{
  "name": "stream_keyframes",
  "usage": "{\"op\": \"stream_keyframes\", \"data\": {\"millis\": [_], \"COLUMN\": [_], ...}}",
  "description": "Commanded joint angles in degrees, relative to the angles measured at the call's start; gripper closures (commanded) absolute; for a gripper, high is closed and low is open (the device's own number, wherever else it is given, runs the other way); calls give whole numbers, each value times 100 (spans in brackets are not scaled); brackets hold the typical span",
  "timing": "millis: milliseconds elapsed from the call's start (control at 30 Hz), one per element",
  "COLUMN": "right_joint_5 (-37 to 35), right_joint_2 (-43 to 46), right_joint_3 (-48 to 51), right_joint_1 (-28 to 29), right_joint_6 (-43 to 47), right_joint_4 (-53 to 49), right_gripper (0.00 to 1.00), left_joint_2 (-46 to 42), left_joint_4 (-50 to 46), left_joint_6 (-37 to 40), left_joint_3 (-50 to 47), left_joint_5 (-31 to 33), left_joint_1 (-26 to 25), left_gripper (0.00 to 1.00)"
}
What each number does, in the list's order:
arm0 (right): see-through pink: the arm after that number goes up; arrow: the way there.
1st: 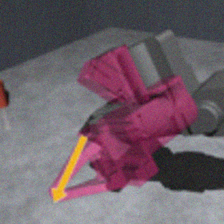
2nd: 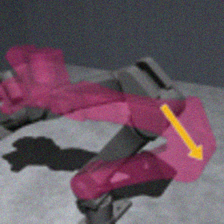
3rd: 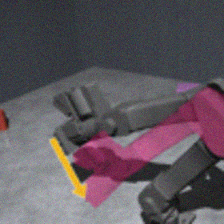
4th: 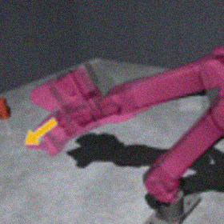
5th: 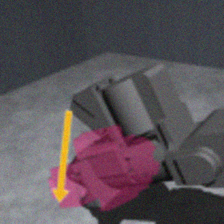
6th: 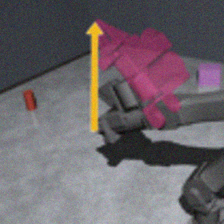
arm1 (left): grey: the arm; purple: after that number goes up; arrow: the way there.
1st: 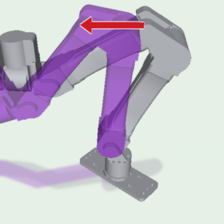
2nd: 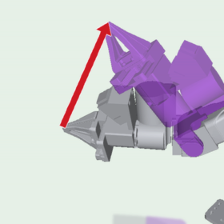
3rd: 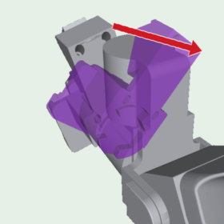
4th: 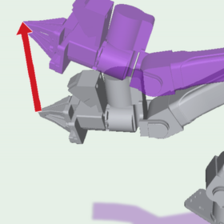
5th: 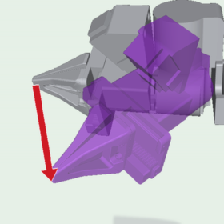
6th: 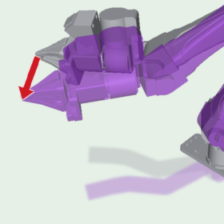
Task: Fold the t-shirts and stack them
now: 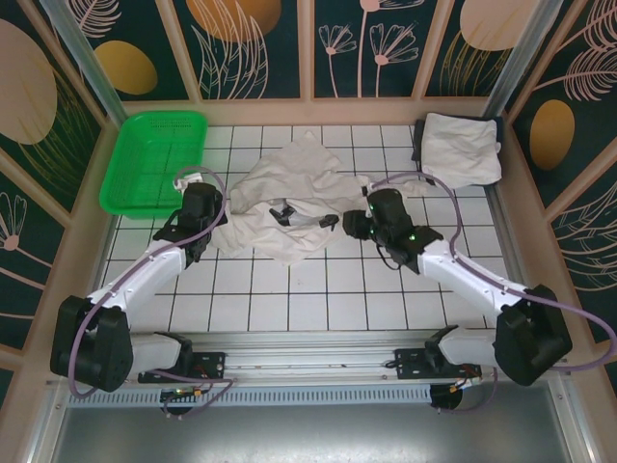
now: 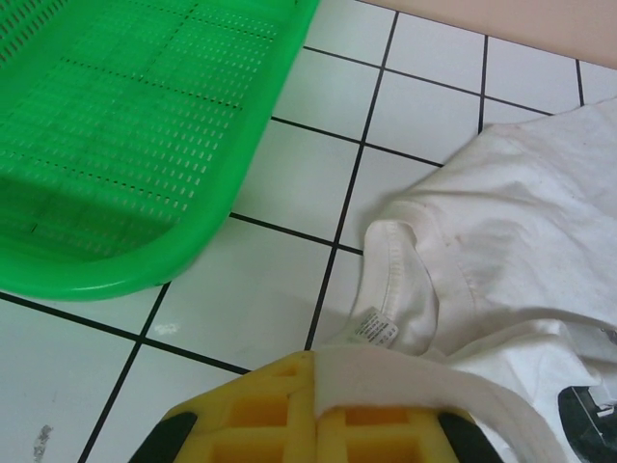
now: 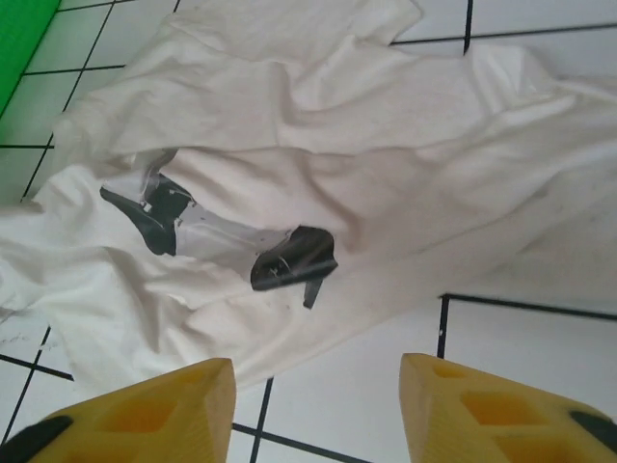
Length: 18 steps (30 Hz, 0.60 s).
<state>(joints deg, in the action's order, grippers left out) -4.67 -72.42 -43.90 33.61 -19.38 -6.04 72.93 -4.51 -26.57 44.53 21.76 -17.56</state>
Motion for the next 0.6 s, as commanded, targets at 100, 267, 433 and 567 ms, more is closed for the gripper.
{"op": "stream_keyframes", "data": {"millis": [100,267,433,567], "right_joint_5": [-4,183,166,-87], "right_joint_2": [-1364,-2605,-3333,-3780], "right_joint_3": [63,-750,-1279,-1738], "right_joint_1": [-196,-196,-196,-196], "right_joint_6": [94,132,-108,-237], "right_joint_4": [696,892,1008,822], "right_gripper": [45,42,43,61], "left_joint_2": [-52,-17,42,80], "left_joint_4": [179,267,240,216], "left_joint_6": [-176,-295,-257,-209], "left_joint_3": [23,-105,-206,-233], "left_joint_5": [20,-269,-280,-214], "left_joint_1": [32,31,33,32], "left_gripper": [100,100,100,100]}}
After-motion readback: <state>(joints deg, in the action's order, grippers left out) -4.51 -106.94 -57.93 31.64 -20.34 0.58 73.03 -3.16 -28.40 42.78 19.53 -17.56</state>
